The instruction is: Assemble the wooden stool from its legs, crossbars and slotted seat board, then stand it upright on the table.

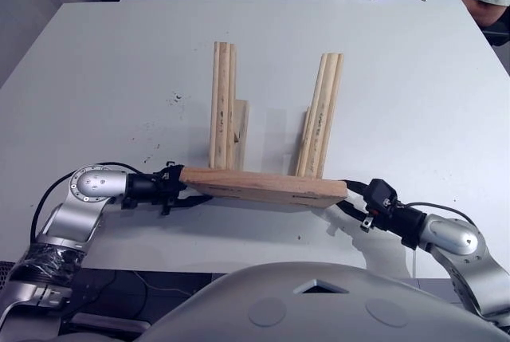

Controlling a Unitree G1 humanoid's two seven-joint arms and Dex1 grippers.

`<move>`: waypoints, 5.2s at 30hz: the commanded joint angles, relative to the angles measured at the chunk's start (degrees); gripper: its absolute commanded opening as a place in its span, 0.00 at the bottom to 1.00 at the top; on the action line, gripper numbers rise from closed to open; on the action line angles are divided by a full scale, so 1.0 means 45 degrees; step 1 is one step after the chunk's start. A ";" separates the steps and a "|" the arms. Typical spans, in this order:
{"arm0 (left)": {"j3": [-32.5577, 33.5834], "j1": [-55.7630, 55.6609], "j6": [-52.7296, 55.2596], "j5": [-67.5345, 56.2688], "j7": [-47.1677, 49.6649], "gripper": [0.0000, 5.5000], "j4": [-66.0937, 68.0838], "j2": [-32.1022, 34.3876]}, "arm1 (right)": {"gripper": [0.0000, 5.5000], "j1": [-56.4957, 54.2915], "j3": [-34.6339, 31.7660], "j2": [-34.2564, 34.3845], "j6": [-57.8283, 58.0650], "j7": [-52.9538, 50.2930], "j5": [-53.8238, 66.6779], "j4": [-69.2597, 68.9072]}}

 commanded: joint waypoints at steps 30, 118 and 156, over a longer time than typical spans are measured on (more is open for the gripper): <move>0.0056 -0.0447 -0.0424 0.0472 0.0380 0.41 0.1320 0.0023 | 0.35 0.0419 0.0060 -0.0279 0.0004 0.0053 -0.0231 -0.0015; 0.2630 -0.1639 0.1503 0.0630 1.1312 0.45 0.2437 -0.6924 | 0.41 -0.5061 -0.1866 0.5077 -0.2144 -0.7737 -0.0426 0.5588; 0.2122 -0.5258 -0.2328 0.3147 1.5536 0.58 0.9101 -0.9581 | 0.55 -1.1633 -0.3075 0.8007 -0.6672 -1.0762 -0.1829 1.8574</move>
